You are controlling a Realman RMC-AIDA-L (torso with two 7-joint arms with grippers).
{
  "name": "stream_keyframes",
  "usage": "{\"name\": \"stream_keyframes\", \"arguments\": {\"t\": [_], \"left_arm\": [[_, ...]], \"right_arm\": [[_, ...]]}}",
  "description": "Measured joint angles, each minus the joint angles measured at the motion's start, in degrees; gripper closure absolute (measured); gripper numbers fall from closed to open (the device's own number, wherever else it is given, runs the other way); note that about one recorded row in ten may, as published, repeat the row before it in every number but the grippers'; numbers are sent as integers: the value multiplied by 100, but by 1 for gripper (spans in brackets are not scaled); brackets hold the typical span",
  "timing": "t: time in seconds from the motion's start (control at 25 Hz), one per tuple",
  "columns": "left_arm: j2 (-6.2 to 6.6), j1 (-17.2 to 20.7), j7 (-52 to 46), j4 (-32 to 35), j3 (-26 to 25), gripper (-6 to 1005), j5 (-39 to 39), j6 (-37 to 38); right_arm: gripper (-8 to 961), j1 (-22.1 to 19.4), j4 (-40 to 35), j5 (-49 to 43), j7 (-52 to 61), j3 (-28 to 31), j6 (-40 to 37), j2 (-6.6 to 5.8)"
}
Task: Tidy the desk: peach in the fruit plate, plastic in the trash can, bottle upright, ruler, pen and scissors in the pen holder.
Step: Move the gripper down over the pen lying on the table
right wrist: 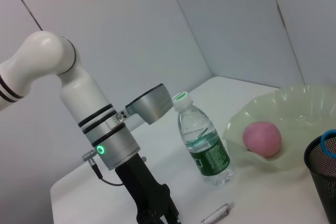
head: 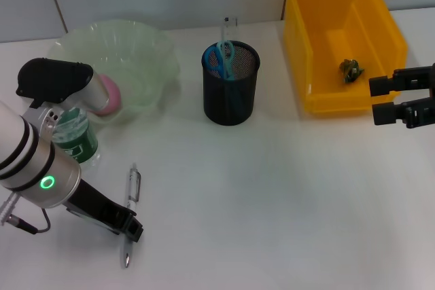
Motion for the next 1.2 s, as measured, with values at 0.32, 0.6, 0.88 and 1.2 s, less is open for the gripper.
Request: {"name": "stream_keyframes", "arguments": {"t": [0.32, 0.6, 0.88, 1.2], "left_arm": [[5, -4, 35, -27, 0, 658, -1, 0], [3, -23, 90, -138, -3, 661, -12, -17], [3, -11, 101, -114, 120, 664, -23, -42], [14, -2, 160, -44, 98, 785, -105, -35]], "right_arm": [[123, -1, 0, 0, 2, 0, 1, 0], [123, -1, 1, 0, 6, 0, 2, 0], [123, -9, 1, 0, 10, 0, 2, 0], [123, -21, 0, 0, 18, 4, -1, 0]]}}
